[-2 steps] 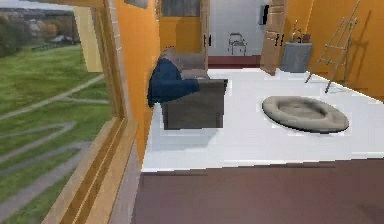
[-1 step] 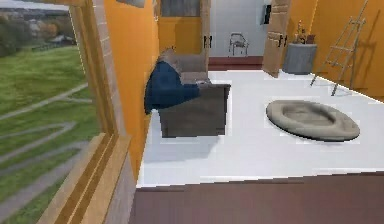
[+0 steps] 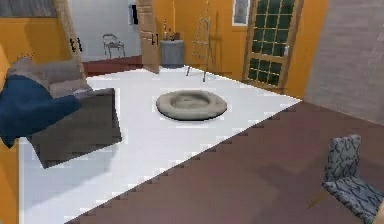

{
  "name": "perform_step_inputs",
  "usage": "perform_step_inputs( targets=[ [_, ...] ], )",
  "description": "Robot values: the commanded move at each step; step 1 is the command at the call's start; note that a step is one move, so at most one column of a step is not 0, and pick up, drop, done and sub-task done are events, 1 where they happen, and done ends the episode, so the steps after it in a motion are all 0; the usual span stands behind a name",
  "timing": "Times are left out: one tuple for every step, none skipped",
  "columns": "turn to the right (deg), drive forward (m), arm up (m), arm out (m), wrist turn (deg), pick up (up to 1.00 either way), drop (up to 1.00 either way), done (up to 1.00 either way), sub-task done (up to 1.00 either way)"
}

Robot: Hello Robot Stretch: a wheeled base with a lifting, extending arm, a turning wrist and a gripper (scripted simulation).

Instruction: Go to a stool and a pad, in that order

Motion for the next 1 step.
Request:
perform_step_inputs(
  targets=[
    [0.0, 0.45, 0.00, 0.00, 0.0, 0.00, 0.00, 0.00, 0.00]
  ],
)
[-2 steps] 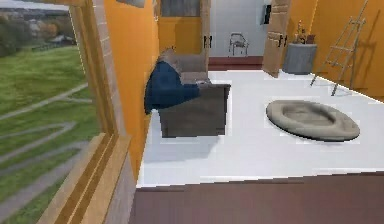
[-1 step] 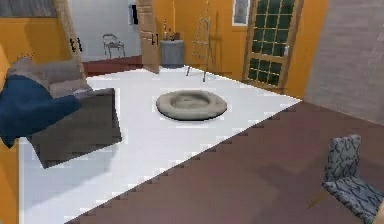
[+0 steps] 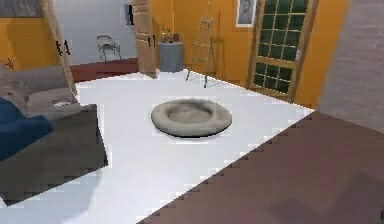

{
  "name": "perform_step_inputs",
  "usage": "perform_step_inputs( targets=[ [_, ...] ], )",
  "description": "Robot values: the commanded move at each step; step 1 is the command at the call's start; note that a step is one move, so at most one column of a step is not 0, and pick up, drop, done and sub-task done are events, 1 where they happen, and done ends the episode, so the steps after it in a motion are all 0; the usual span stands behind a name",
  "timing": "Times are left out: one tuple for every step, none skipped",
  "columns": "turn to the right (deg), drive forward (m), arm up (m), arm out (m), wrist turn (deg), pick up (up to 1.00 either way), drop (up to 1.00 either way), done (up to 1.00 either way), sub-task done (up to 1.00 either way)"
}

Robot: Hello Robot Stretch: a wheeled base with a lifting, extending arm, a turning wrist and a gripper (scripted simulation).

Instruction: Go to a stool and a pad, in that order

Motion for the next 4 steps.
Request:
perform_step_inputs(
  targets=[
    [-12.0, 0.00, 0.00, 0.00, 0.0, 0.00, 0.00, 0.00, 0.00],
    [0.0, 1.00, 0.00, 0.00, 0.0, 0.00, 0.00, 0.00, 0.00],
    [0.0, 0.45, 0.00, 0.00, 0.0, 0.00, 0.00, 0.00, 0.00],
    [24.0, 0.00, 0.00, 0.00, 0.0, 0.00, 0.00, 0.00, 0.00]
  ],
)
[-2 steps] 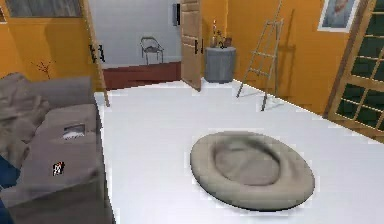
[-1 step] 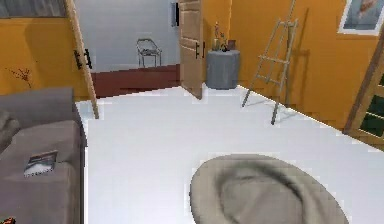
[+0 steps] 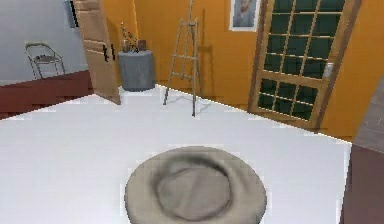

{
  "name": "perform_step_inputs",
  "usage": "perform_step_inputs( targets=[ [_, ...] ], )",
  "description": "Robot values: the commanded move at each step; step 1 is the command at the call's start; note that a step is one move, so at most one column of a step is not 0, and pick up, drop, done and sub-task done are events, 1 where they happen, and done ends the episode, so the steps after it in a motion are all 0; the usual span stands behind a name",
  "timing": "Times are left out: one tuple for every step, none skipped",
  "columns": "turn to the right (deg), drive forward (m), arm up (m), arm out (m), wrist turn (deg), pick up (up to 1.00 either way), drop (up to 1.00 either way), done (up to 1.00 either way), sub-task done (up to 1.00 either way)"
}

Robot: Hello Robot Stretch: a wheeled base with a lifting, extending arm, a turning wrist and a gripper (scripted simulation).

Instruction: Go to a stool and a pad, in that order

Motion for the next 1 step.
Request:
perform_step_inputs(
  targets=[
    [0.0, 0.00, 0.00, 0.00, 0.0, 0.00, 0.00, 1.00, 0.00]
  ],
)
